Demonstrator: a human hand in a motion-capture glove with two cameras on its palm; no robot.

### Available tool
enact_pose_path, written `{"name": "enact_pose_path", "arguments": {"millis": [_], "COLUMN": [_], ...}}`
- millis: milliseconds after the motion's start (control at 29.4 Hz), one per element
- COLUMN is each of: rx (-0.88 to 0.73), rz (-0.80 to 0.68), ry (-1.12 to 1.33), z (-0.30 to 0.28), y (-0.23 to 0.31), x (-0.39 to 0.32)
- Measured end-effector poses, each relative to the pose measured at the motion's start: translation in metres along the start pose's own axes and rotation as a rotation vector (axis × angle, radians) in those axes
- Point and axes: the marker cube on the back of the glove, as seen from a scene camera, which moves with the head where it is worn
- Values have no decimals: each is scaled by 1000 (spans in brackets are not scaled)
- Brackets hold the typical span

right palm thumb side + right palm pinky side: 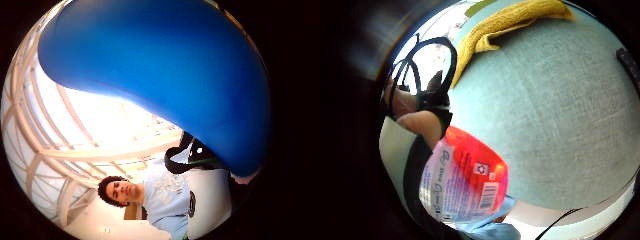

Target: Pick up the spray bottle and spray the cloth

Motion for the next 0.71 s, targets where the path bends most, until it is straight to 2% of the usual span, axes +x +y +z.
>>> {"name": "enact_pose_path", "arguments": {"millis": [714], "rx": [-3], "rz": [-3], "ry": [-7], "z": [1], "y": [0], "x": [-5]}}
